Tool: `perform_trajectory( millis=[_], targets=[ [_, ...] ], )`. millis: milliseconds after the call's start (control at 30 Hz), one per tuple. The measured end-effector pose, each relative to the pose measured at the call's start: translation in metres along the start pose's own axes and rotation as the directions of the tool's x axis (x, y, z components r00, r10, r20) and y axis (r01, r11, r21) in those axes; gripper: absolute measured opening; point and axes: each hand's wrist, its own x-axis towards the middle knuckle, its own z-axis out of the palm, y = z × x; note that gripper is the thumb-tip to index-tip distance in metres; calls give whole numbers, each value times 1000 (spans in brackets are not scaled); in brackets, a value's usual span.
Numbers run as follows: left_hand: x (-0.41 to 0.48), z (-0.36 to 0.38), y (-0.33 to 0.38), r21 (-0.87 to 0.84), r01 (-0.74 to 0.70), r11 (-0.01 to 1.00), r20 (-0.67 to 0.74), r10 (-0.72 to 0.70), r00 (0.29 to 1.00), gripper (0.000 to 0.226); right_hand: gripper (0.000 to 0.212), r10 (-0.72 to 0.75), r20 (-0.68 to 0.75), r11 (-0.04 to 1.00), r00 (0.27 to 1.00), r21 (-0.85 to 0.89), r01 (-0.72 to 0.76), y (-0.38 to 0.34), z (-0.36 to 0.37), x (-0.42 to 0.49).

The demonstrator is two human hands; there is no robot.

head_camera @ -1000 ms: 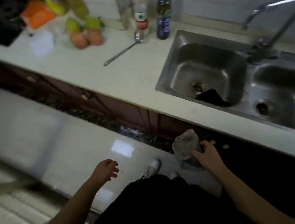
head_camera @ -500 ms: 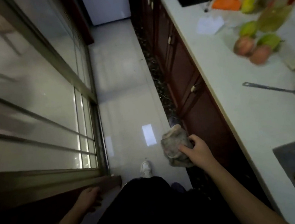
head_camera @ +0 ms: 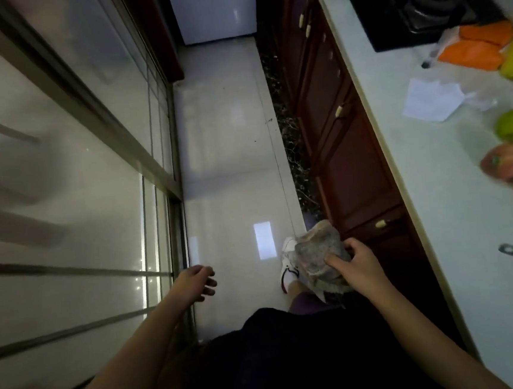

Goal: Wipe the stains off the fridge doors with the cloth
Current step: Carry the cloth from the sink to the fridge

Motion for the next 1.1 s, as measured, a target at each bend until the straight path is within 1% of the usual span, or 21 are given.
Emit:
perform_trajectory(
  millis=[67,167,267,400,500,567,633,733,800,833,900,967,1100],
  targets=[
    [15,-9,19,-35,34,999,-22,-35,999,19,30,-13,15,1000,1000,-2,13,-23,-4,31],
    [35,-25,41,-128,122,984,-101,-135,986,18,30,-42,81,999,996,-27,44,-76,-12,93],
    [49,-40,54,-266,185,946,-165,-234,958,19,23,-136,170,986,976,-71,150,-142,-19,148],
    [61,-56,66,-380,265,886,-193,-356,914,22,20,-218,250,955,944,-143,258,-224,-21,215],
    [84,-76,76,-429,326,842,-182,-435,882,26,21,-234,278,948,932,-149,282,-281,-19,265],
    [107,-92,97,-447,343,826,-187,-461,867,28,21,-236,288,949,928,-138,284,-315,-14,299],
    [137,-112,131,-440,335,833,-160,-440,884,26,23,-233,284,950,930,-139,280,-348,-8,330],
    [187,-150,204,-381,307,872,-135,-381,914,22,25,-210,230,959,950,-140,246,-390,-5,376],
    [227,-176,257,-281,264,923,-112,-305,946,23,23,-199,177,969,964,-110,220,-417,-7,400],
    [243,-189,286,-217,236,947,-99,-261,960,23,23,-191,147,974,971,-97,206,-430,-9,411],
    [271,-211,351,-113,132,985,-84,-142,986,27,20,-188,107,979,976,-64,195,-455,-15,431],
    [302,-233,414,-69,25,997,-76,-30,997,32,18,-171,90,984,981,-24,174,-480,-19,453],
    [354,-271,513,-11,-92,996,-74,91,993,25,23,-145,40,989,989,-5,145,-519,-25,512]
  ],
)
